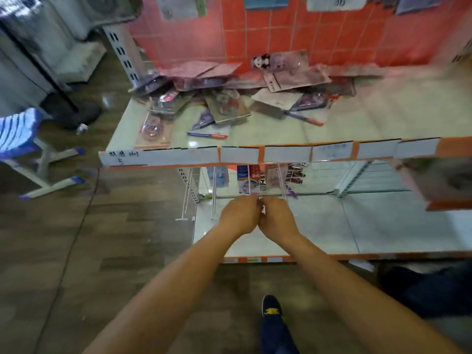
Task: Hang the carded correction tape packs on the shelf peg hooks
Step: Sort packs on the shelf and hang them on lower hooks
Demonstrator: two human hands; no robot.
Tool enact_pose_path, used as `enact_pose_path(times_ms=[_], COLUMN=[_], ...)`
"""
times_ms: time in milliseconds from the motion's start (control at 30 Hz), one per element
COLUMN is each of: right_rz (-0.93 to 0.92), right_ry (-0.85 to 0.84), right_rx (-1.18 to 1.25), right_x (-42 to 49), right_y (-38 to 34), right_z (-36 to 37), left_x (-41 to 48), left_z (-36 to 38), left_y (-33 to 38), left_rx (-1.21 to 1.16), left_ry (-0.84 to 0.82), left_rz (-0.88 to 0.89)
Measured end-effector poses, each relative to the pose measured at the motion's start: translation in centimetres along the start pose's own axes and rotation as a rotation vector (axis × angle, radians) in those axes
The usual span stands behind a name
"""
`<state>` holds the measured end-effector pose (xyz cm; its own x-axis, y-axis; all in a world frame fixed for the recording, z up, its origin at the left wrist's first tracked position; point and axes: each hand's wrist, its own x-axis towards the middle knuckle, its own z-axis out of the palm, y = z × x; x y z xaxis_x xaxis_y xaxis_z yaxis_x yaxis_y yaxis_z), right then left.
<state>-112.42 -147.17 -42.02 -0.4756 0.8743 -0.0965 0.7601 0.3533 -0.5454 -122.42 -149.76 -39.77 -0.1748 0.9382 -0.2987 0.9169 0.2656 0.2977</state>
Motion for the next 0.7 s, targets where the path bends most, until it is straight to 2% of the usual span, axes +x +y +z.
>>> enact_pose_path(times_ms=[233, 467, 700], right_rz=[-0.184, -0.147, -0.088], right_ry=[0.223, 0.31, 0.403], right_rx=[0.141, 0.083, 0.028], right_x=[1.9, 6.5, 9.8], right_y=[-3.5, -3.3, -0.1], right_z=[-7.3, -11.9, -13.2], left_x=[0.2, 3.6, 7.8], left_z=[-8.2, -11.9, -11.4], left_y=[2.8, 4.9, 6.3], left_rx=[0.012, -0.101, -0.149], left_ry=[0.199, 0.38, 0.386], left_rz=[0.105, 0.089, 0.096])
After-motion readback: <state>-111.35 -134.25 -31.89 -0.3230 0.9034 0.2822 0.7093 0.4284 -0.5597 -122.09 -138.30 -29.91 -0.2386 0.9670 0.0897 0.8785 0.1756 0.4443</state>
